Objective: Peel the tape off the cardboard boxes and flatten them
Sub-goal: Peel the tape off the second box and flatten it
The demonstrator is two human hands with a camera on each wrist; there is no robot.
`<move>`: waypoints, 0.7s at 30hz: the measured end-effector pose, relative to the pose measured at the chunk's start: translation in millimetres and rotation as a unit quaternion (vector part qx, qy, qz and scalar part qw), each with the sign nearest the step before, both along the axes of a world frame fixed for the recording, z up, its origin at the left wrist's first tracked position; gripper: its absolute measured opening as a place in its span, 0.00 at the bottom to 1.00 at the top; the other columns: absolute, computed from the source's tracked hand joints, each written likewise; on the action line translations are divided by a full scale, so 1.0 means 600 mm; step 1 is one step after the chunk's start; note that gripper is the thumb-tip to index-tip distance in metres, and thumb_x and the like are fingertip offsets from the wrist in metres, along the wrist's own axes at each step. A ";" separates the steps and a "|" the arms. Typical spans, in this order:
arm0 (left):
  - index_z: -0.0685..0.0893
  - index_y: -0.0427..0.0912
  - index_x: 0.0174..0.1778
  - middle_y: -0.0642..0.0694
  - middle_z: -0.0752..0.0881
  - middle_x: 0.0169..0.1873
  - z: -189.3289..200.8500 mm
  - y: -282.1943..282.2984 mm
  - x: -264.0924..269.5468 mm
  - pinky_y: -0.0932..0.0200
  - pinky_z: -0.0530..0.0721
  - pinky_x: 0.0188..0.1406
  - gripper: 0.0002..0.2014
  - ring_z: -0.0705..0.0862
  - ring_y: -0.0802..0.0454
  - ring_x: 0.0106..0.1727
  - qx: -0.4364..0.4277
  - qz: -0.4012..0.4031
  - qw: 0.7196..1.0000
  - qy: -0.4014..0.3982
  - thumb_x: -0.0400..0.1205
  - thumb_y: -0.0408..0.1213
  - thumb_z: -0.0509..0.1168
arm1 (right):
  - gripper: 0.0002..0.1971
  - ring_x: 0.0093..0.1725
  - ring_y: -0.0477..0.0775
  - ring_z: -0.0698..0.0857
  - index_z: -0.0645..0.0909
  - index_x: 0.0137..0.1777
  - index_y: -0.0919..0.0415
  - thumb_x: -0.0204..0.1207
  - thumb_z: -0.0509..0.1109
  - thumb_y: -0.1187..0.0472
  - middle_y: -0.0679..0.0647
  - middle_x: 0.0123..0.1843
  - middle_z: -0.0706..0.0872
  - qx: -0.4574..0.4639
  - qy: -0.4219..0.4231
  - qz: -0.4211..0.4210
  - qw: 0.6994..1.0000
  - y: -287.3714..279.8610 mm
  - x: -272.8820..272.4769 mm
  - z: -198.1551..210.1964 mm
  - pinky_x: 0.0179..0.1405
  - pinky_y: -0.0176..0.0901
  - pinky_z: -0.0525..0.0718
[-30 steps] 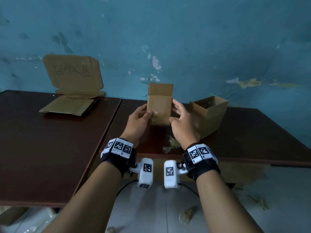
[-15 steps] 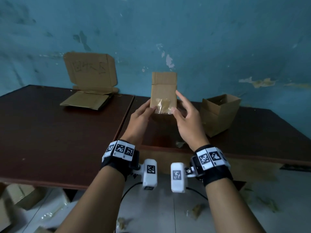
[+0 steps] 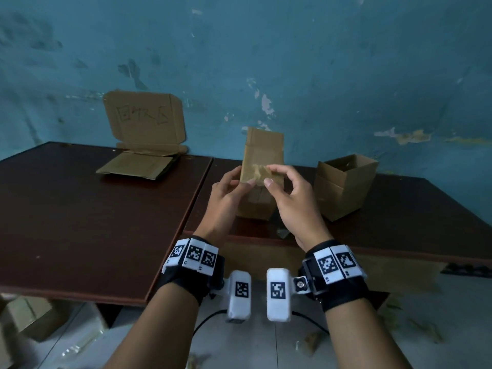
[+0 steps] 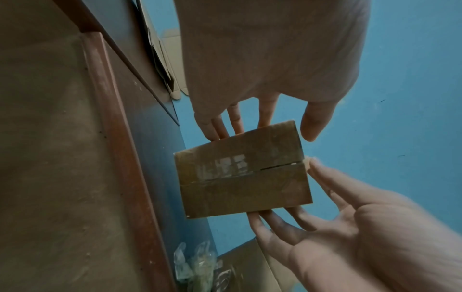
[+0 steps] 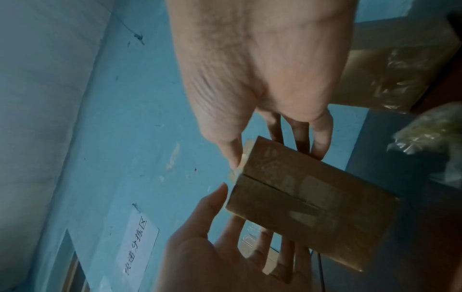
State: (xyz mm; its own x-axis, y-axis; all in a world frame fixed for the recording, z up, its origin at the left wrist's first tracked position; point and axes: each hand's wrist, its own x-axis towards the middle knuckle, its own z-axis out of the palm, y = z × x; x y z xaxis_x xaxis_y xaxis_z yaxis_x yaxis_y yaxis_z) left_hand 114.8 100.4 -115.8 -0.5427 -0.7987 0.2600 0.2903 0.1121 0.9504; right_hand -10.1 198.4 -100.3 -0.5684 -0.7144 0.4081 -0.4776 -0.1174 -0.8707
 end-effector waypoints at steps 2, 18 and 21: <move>0.88 0.53 0.74 0.45 0.94 0.59 -0.005 0.001 -0.005 0.42 0.86 0.71 0.22 0.93 0.48 0.63 0.017 -0.010 1.000 -0.005 0.82 0.45 0.74 | 0.05 0.67 0.39 0.83 0.86 0.60 0.45 0.87 0.75 0.54 0.43 0.64 0.88 -0.011 -0.023 -0.003 1.000 0.007 -0.001 0.003 0.64 0.38 0.80; 0.92 0.44 0.66 0.44 0.95 0.57 -0.011 0.000 -0.015 0.55 0.88 0.54 0.16 0.93 0.49 0.62 0.107 -0.015 0.994 -0.032 0.94 0.46 0.61 | 0.02 0.65 0.60 0.88 0.86 0.44 0.53 0.78 0.76 0.58 0.49 0.52 0.92 -0.022 -0.154 0.137 0.978 0.027 -0.010 0.017 0.79 0.75 0.78; 0.87 0.44 0.76 0.45 0.94 0.61 -0.013 0.000 -0.017 0.54 0.89 0.59 0.17 0.93 0.49 0.64 0.110 -0.014 0.994 -0.020 0.92 0.42 0.66 | 0.01 0.67 0.62 0.88 0.86 0.44 0.52 0.77 0.75 0.57 0.53 0.55 0.92 -0.025 -0.163 0.135 0.977 0.027 -0.010 0.017 0.78 0.74 0.79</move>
State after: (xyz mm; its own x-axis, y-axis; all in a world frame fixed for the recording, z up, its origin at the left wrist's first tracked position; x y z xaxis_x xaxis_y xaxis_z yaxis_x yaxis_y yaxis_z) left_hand 104.8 100.4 -123.3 -0.5714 -0.8185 0.0587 0.2527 -0.1075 0.9616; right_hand -16.3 214.4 -90.2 -0.4675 -0.8401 0.2751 -0.1215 -0.2472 -0.9613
